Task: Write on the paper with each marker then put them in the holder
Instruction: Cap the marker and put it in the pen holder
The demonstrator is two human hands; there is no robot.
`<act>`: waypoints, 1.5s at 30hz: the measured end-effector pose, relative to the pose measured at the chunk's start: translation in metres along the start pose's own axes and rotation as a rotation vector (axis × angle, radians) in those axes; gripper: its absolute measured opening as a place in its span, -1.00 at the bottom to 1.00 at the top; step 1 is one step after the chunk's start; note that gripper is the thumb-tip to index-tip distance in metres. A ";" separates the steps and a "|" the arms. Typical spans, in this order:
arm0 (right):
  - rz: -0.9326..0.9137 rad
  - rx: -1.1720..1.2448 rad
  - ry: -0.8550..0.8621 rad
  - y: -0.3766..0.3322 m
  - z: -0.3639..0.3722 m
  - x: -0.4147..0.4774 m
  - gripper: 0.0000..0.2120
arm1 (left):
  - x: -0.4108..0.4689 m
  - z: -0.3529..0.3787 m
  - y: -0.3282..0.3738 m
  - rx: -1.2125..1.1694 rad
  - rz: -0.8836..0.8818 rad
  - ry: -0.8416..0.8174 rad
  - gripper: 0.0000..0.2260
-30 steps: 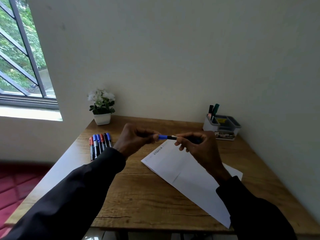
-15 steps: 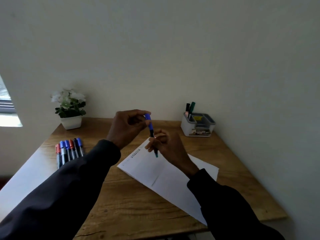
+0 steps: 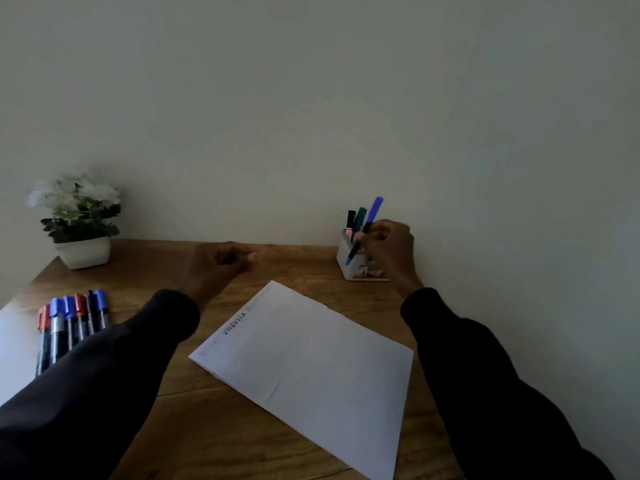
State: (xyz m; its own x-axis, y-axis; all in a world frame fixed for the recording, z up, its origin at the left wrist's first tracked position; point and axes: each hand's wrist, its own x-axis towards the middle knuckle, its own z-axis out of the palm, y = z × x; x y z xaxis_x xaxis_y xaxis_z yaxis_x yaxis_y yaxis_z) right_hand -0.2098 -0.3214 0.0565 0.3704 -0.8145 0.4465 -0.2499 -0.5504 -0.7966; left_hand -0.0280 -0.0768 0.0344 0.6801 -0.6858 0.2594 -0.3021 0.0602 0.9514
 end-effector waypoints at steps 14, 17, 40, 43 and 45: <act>0.054 -0.224 0.007 0.029 0.026 0.065 -0.79 | 0.015 0.009 -0.020 0.001 -0.036 -0.009 -0.87; 0.080 -0.302 -0.030 0.029 0.034 0.063 -0.71 | 0.014 0.008 -0.024 -0.001 -0.046 -0.029 -0.84; 0.106 -0.536 -0.078 0.022 0.050 0.064 -0.45 | 0.007 -0.011 -0.027 -0.049 -0.083 -0.026 -0.79; 0.049 -0.610 -0.094 0.016 0.054 0.057 -0.45 | 0.005 -0.012 -0.025 -0.042 -0.077 -0.022 -0.79; 0.017 -0.661 -0.085 0.015 0.056 0.055 -0.49 | 0.004 -0.014 -0.024 -0.026 -0.071 -0.022 -0.79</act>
State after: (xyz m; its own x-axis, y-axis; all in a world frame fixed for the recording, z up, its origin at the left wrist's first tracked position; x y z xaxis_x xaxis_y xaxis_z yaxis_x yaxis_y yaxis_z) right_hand -0.1426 -0.3643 0.0465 0.4240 -0.8218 0.3805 -0.7422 -0.5561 -0.3740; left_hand -0.0085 -0.0704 0.0146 0.6842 -0.7049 0.1872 -0.2356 0.0293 0.9714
